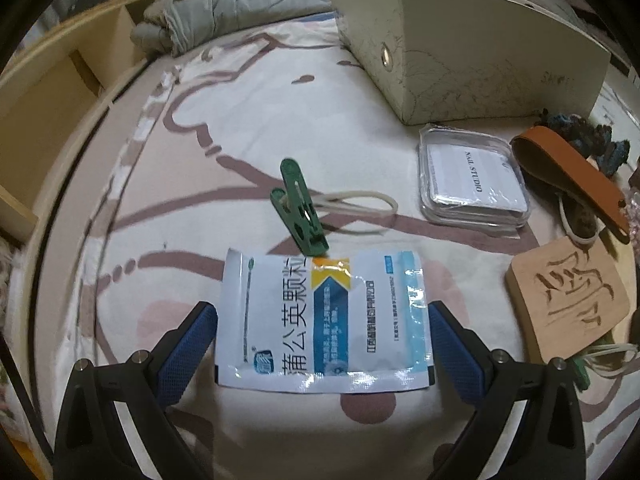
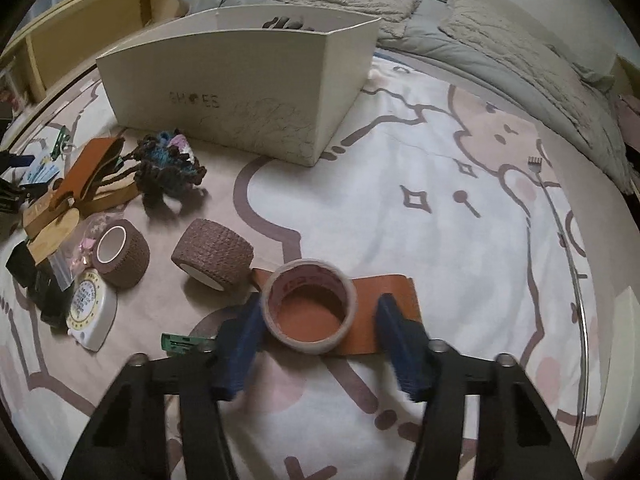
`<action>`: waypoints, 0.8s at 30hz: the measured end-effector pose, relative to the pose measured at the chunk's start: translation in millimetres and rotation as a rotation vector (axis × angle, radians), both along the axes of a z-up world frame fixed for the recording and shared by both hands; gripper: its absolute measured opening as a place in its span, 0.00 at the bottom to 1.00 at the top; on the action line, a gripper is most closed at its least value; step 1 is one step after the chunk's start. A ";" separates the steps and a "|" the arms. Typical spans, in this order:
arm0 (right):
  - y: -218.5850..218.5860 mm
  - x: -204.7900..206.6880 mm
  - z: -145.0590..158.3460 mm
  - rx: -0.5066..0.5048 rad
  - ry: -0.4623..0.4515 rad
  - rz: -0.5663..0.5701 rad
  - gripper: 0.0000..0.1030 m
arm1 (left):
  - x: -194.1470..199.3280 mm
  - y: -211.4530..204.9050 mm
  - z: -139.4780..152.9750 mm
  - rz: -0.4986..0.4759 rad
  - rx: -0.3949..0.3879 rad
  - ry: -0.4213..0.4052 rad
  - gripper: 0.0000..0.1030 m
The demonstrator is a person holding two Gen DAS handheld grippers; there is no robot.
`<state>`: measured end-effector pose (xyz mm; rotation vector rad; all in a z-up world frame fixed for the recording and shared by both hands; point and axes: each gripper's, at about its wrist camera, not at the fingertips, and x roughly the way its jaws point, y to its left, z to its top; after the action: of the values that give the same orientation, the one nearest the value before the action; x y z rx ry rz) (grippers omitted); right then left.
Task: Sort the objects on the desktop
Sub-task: 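Lower both open grippers over the sachet and the white tape roll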
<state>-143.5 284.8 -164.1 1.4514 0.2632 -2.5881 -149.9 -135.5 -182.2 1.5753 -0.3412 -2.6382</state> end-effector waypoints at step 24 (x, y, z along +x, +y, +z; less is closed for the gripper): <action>-2.1 1.8 -2.4 -0.051 -0.036 -0.008 0.44 | -15.6 -13.5 -9.0 0.049 0.088 -0.050 1.00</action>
<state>-141.7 282.7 -166.5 1.4831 0.1853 -2.5524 -165.4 -149.0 -191.3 1.6546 -0.1885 -2.6153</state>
